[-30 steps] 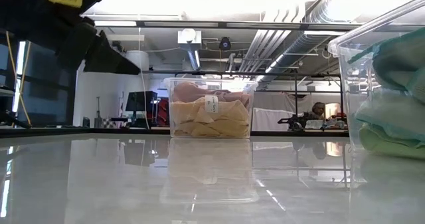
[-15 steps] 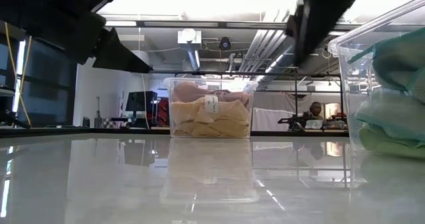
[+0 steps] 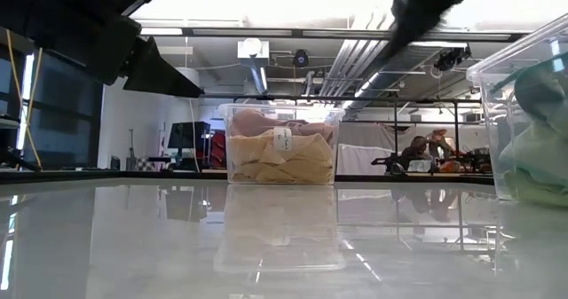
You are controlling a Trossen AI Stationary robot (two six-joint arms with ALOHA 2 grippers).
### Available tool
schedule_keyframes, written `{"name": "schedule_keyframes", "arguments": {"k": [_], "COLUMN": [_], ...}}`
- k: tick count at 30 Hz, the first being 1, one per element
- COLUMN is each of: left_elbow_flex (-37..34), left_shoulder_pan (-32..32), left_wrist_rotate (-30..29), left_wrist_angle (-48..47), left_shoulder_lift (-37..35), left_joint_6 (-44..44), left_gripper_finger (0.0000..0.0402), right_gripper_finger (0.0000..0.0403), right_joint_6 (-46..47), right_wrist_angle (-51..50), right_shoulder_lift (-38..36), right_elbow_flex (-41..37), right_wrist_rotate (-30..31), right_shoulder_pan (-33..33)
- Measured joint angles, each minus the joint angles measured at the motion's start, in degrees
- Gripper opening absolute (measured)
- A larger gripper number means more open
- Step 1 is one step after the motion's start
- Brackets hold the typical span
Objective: Sort towels by color in basket
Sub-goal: Adjust the bottom transparent bin, then return to Home Position
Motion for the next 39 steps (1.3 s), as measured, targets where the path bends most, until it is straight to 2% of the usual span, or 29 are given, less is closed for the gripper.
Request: {"name": "schedule_keyframes", "arguments": {"k": [2,3,5,7,8,10,12,14,16,21,24,26,31,34,39], "left_elbow_flex": [0.0,0.0,0.0,0.0,0.0,0.0,0.0,0.0,0.0,0.1,0.0,0.1,-0.1,-3.5,-13.2], "left_shoulder_pan": [0.0,0.0,0.0,0.9,1.7,3.7,5.7,7.6,9.8,17.6,22.5,25.1,27.0,26.2,24.9], "left_wrist_rotate": [0.0,0.0,0.9,7.1,10.7,16.7,22.5,27.7,31.3,35.8,37.4,37.7,37.9,39.1,40.5], "left_wrist_angle": [0.0,0.0,-0.1,0.1,0.6,4.2,7.3,10.4,9.7,-3.8,-13.6,-18.5,-26.7,-23.2,-18.5], "left_shoulder_lift": [0.0,0.0,0.0,0.0,0.0,-0.1,-1.5,-4.3,-8.9,-24.2,-33.7,-39.4,-51.8,-58.5,-69.2], "left_joint_6": [-0.5,-1.1,-2.9,-3.2,-3.0,-2.9,-0.1,4.1,8.5,13.4,13.2,13.1,11.9,12.6,11.2], "left_gripper_finger": [0.0115,0.0115,0.0115,0.0115,0.0115,0.0113,0.0105,0.0093,0.0081,0.0052,0.0037,0.0029,0.0013,0.0006,0.0001], "right_gripper_finger": [0.0133,0.0133,0.0133,0.0132,0.0131,0.0121,0.0105,0.0088,0.0071,0.004,0.0029,0.0025,0.0022,0.0022,0.0022], "right_joint_6": [-4.6,-8.2,-15.7,-21.6,-23.1,-22.9,-22.7,-23.5,-24.9,-26.1,-25.5,-24.5,-20.6,-18.6,-17.8], "right_wrist_angle": [11.8,18.6,33.3,45.2,47.7,46.7,46.4,46.7,46.9,50.7,51.1,51.5,51.3,52.4,55.9], "right_shoulder_lift": [-0.1,-0.1,0.0,0.0,-0.8,-4.0,-9.8,-17.1,-24.7,-43.8,-52.6,-57.5,-63.8,-64.9,-64.8], "right_elbow_flex": [-2.2,-4.1,-8.7,-13.5,-15.6,-19.6,-23.1,-27.2,-31.6,-41.6,-46.7,-49.4,-54.9,-57.1,-60.0], "right_wrist_rotate": [7.5,8.4,7.1,4.0,4.1,8.2,9.6,9.2,5.9,-3.9,-9.9,-11.8,-18.3,-19.3,-19.8], "right_shoulder_pan": [2.1,2.8,3.9,4.1,4.0,3.5,2.3,0.4,-2.6,-12.9,-18.3,-20.9,-23.6,-23.5,-22.2]}}
